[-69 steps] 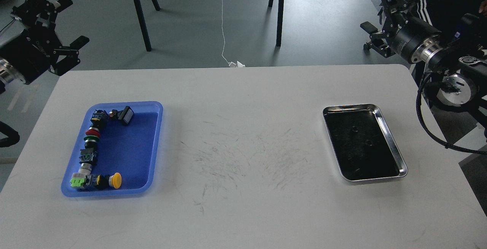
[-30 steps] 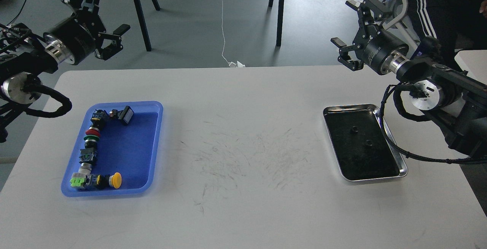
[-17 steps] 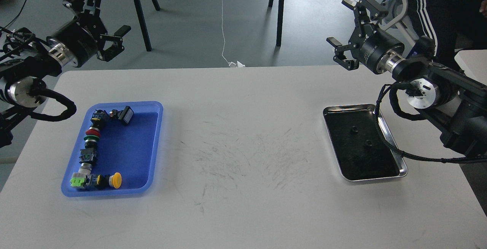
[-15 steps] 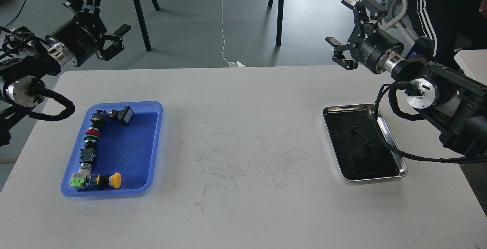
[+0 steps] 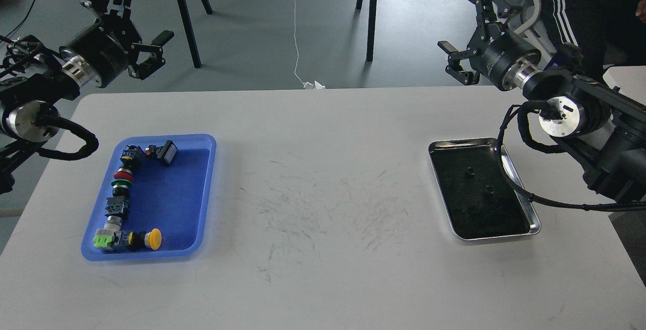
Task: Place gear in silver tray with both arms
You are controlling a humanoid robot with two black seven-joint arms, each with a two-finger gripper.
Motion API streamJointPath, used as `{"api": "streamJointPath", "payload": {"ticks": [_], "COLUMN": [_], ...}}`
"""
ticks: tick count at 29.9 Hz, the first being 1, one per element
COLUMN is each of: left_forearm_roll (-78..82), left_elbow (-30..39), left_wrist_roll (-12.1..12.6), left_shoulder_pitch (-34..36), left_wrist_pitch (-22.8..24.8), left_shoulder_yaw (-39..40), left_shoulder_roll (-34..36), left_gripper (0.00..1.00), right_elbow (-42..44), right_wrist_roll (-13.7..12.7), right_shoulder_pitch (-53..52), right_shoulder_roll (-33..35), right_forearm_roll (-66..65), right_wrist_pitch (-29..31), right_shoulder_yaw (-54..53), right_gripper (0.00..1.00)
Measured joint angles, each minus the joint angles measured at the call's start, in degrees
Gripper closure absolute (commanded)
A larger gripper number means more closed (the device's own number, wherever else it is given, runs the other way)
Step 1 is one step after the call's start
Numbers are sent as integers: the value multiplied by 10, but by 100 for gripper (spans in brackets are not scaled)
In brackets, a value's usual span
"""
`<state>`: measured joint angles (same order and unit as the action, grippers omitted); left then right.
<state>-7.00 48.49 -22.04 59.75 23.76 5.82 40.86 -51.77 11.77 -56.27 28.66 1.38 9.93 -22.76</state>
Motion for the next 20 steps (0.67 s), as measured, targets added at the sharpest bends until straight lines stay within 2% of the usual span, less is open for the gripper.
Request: {"api": "streamJointPath", "payload": {"ticks": [8, 20], "left_forearm_roll": [0, 2], "left_elbow": [-4, 0], "left_wrist_roll": [0, 0], "left_shoulder_pitch": [3, -1], "left_wrist_pitch": [-34, -36], "left_shoulder_yaw": [1, 1], "left_shoulder_roll": [-19, -18], "left_gripper": [1, 1], "right_elbow": [0, -2], "right_wrist_roll": [-4, -3], "right_shoulder_pitch": [3, 2], "right_shoulder_roll": [-1, -3], "right_forearm_roll": [11, 10], "right_wrist_pitch": [-5, -15], "right_shoulder_yaw": [0, 3], "right_gripper": [1, 1]}}
